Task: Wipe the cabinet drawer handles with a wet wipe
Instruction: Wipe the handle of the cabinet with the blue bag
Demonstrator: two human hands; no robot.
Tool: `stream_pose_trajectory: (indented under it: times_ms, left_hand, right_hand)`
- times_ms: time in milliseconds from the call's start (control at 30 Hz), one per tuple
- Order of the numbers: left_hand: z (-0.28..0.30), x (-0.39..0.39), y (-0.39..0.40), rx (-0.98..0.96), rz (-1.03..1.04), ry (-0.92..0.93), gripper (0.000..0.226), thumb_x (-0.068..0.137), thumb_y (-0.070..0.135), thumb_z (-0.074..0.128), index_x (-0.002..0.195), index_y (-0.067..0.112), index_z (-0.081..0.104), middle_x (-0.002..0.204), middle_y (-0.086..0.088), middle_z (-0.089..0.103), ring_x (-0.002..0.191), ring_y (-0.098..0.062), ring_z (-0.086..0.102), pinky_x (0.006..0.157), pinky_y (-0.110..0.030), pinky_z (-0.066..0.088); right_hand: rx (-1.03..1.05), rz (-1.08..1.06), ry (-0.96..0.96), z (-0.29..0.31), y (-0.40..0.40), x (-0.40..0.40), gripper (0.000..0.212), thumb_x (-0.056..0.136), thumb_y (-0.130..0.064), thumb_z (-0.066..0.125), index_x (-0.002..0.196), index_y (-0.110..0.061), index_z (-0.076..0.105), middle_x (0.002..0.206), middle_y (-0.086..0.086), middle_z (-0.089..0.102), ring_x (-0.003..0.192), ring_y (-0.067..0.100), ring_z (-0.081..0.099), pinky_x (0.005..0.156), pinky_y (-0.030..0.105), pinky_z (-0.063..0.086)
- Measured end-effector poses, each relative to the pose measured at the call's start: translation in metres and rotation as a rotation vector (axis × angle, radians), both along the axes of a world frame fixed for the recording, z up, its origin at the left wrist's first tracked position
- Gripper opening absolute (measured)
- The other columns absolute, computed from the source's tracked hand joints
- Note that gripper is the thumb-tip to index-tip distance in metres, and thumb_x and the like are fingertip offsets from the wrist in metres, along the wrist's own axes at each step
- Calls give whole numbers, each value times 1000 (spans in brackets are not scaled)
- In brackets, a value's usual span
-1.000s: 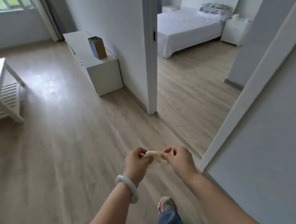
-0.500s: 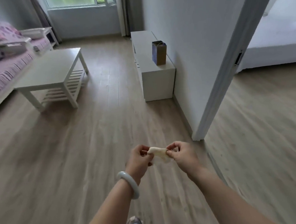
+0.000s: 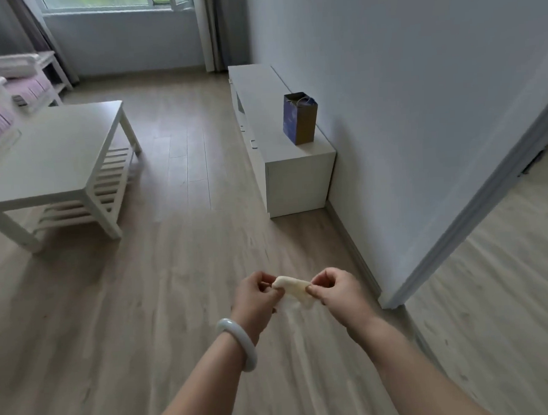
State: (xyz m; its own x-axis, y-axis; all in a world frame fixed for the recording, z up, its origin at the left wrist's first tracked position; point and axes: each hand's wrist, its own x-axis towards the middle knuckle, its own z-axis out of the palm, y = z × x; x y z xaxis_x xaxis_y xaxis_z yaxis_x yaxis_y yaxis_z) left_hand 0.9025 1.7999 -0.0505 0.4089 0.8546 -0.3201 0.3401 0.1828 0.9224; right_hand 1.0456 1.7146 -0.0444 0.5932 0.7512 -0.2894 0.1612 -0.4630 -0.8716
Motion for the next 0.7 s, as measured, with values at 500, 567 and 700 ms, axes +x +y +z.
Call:
stream_pose_trajectory:
  times_ms: [500,567,700]
  left_hand:
    - [-6,77,361,30,129,89,19,84,17,70,76,15,52,72,-5,58,60,-16,49,53,-26,37]
    - [-2,89,411,20,123,110,14,84,18,69,81,13,56,75,-5,59,60,-16,50,52,-26,39]
    - [2,106,511,-9,95,95,8,88,13,65,94,12,59,84,-8,64,70,-17,59,50,-22,46]
  right_hand:
    - [97,218,80,-7,376,83,8,80,-18,76,83,-17,69,74,7,60,60,7,52,54,19,44]
    - [68,206,56,-10,432,101,5,82,-16,74,79,-15,69,73,10,58,60,10,51,54,23,45]
    - [8,197,28,-12,538,131,8,83,-18,73,77,-16,68,72,9,53,62,16,51,58,31,48]
